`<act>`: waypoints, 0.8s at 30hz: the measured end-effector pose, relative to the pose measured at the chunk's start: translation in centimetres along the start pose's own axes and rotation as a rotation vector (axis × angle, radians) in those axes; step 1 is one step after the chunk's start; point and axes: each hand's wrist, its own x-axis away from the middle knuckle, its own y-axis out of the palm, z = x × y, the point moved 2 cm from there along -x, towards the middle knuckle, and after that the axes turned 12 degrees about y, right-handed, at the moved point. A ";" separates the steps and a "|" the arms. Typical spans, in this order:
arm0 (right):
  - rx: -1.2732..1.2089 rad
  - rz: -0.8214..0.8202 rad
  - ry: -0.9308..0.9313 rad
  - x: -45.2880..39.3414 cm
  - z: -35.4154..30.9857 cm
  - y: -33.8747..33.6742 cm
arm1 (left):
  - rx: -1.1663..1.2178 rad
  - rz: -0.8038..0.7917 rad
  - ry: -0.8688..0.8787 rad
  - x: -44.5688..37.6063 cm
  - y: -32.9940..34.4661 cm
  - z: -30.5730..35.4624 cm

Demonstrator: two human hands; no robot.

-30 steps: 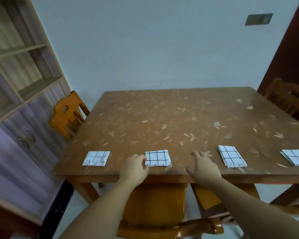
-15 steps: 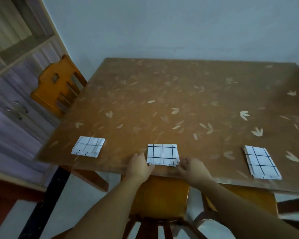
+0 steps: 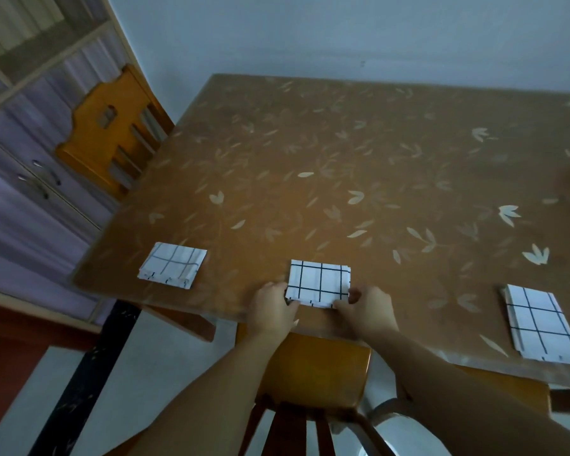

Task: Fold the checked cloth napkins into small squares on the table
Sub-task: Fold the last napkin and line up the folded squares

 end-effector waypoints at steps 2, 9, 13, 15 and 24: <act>-0.003 -0.013 -0.015 -0.1 -0.7 0.6 | -0.006 -0.002 -0.008 -0.2 -0.5 -0.7; -0.004 -0.068 -0.004 0.6 -3.8 3.6 | 0.017 0.008 -0.034 0.4 -3.0 -4.3; 0.019 -0.059 -0.072 0.9 -5.0 4.9 | 0.012 -0.006 -0.047 0.7 -4.1 -5.8; 0.013 -0.061 -0.095 1.0 -5.3 4.9 | 0.038 -0.021 -0.044 0.8 -4.2 -6.1; 0.349 0.173 -0.304 3.4 -2.6 -1.9 | -0.214 -0.008 0.159 1.5 -6.0 -3.4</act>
